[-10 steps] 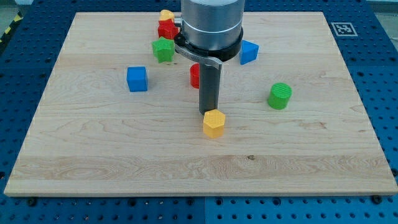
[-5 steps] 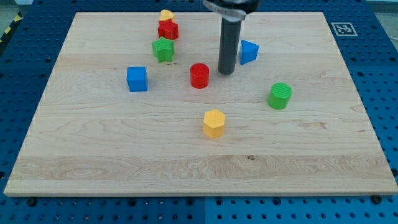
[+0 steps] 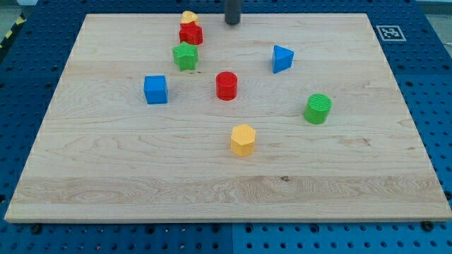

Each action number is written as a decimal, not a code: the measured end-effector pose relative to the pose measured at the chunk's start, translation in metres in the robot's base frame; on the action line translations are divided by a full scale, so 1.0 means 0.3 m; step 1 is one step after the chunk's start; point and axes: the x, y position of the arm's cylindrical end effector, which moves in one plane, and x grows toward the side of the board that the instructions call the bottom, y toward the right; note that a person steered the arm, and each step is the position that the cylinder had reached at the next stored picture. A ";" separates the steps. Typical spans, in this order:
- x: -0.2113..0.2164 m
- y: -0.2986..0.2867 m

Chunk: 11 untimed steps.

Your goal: Move the yellow heart closer to green star

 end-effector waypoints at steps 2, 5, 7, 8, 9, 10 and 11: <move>-0.024 -0.066; 0.023 -0.294; 0.097 -0.352; 0.133 -0.415; 0.174 -0.432; 0.220 -0.432; 0.258 -0.432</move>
